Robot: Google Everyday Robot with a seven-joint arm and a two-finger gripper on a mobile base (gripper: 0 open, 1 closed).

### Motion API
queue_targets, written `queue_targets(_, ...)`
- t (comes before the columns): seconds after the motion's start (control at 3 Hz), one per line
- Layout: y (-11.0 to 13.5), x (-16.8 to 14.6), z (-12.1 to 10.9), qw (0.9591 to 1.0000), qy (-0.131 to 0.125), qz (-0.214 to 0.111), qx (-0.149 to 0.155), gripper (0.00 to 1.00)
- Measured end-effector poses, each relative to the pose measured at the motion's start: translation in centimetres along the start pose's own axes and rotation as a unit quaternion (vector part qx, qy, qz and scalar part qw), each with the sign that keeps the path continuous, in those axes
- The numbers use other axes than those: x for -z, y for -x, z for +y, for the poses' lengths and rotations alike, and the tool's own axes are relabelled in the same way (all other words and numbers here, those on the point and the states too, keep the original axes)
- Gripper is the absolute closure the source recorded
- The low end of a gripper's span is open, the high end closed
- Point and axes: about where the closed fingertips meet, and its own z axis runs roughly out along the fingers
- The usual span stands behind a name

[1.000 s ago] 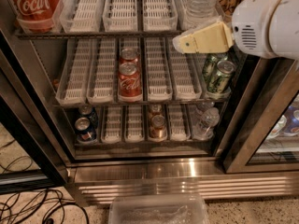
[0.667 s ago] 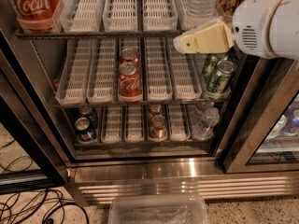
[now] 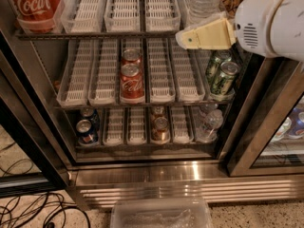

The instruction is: Pick water bottle from top shelf of fridge

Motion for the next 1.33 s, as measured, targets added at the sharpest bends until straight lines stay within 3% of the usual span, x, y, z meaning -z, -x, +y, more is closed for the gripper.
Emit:
queue_targets(0.33, 0.1, -0.3, -0.1, 1.0000, -0.006, -0.004, -0.005, 0.00)
queue_targets(1.33, -0.3, -1.4, -1.6, 0.9986, -0.039, -0.019, -0.031, 0.25)
